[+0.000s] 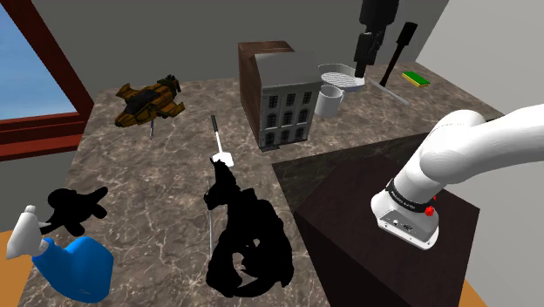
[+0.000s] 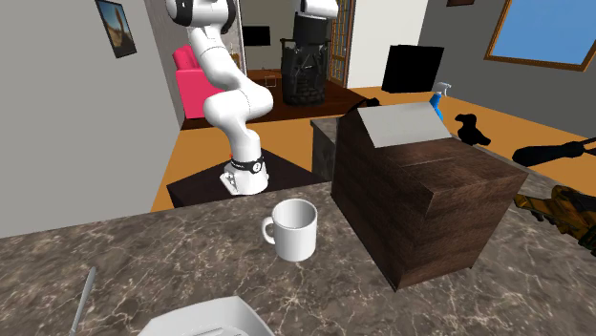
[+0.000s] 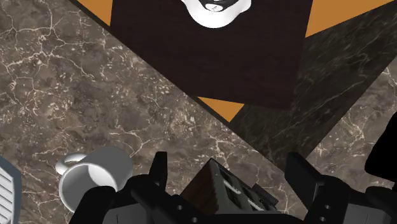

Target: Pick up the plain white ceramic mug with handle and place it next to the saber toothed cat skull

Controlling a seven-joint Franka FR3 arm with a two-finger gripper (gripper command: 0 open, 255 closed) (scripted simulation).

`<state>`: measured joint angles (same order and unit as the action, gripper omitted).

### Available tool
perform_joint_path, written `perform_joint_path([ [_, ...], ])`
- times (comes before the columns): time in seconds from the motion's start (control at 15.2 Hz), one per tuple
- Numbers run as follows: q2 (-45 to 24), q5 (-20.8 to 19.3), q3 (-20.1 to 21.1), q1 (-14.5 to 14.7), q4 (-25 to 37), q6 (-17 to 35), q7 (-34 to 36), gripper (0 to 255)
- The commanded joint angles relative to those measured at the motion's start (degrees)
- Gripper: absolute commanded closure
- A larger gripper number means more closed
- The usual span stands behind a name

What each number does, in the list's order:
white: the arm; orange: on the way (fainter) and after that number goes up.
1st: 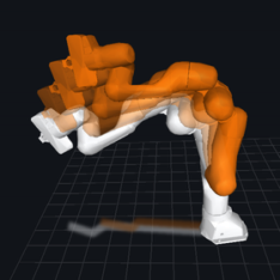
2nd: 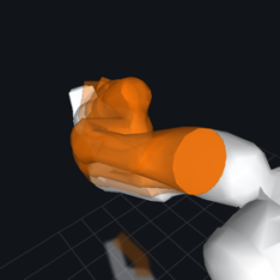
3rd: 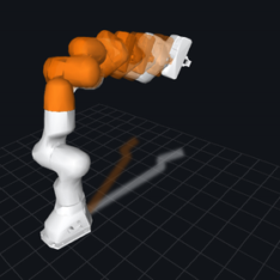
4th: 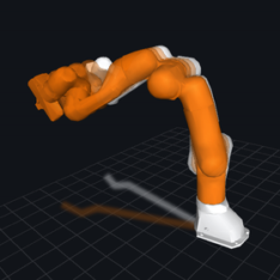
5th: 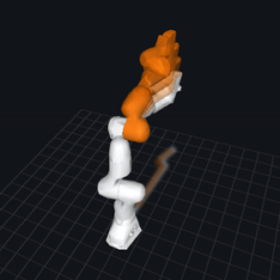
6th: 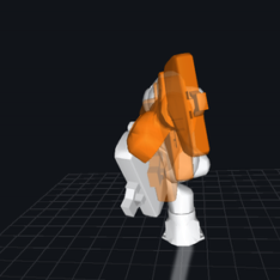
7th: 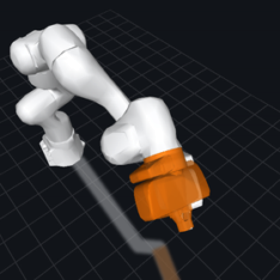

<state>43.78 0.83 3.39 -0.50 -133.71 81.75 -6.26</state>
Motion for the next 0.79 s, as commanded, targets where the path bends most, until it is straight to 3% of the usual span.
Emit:
perform_joint_path([
  [0.0, 0.00, 0.00, 0.00, 0.00, 0.00, 0.00, 0.00, 0],
  [0.73, -10.76, -4.58, -7.03, -3.06, -8.19, 22.36, -7.33, 0],
])
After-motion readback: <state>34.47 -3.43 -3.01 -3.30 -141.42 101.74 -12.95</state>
